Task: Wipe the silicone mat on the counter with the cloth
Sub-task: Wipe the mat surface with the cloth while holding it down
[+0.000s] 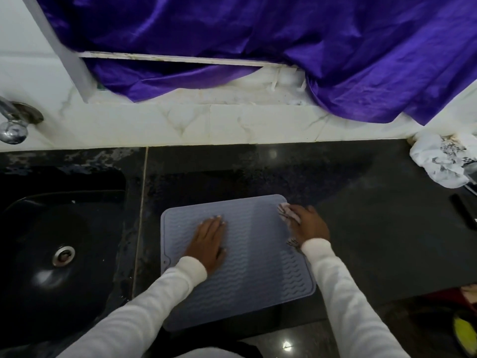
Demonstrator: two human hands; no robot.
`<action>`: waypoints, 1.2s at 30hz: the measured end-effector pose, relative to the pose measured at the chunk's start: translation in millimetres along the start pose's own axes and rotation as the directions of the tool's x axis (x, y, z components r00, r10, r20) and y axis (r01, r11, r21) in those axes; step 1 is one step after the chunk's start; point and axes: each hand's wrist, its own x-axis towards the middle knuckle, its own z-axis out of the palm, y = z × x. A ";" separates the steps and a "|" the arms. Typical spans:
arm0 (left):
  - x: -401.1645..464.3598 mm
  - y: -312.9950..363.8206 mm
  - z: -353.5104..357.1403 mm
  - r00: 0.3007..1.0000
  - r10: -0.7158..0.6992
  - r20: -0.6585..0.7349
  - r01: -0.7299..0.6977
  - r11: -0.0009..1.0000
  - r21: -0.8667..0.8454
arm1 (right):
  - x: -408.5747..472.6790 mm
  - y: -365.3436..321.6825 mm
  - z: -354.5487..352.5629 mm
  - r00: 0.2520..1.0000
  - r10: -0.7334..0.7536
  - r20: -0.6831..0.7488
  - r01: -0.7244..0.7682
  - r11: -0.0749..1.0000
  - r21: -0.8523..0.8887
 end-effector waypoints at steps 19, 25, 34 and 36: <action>143.4 76.5 17.4 0.987 0.029 0.159 -0.058 0.982 0.182 | 77.5 -6.7 33.3 0.983 0.009 0.184 0.050 0.949 -0.310; 139.4 79.6 24.2 0.995 0.001 0.095 -0.019 0.982 0.188 | 60.9 4.7 29.3 0.973 0.067 0.222 0.009 0.945 -0.327; 138.4 78.9 28.2 1.000 0.010 0.015 -0.012 0.986 0.167 | 35.8 15.4 46.2 0.981 0.125 0.150 -0.083 0.963 -0.256; 138.0 78.5 29.3 1.000 0.017 -0.005 -0.016 0.985 0.171 | 34.5 13.7 44.4 0.986 0.074 0.151 -0.025 0.952 -0.306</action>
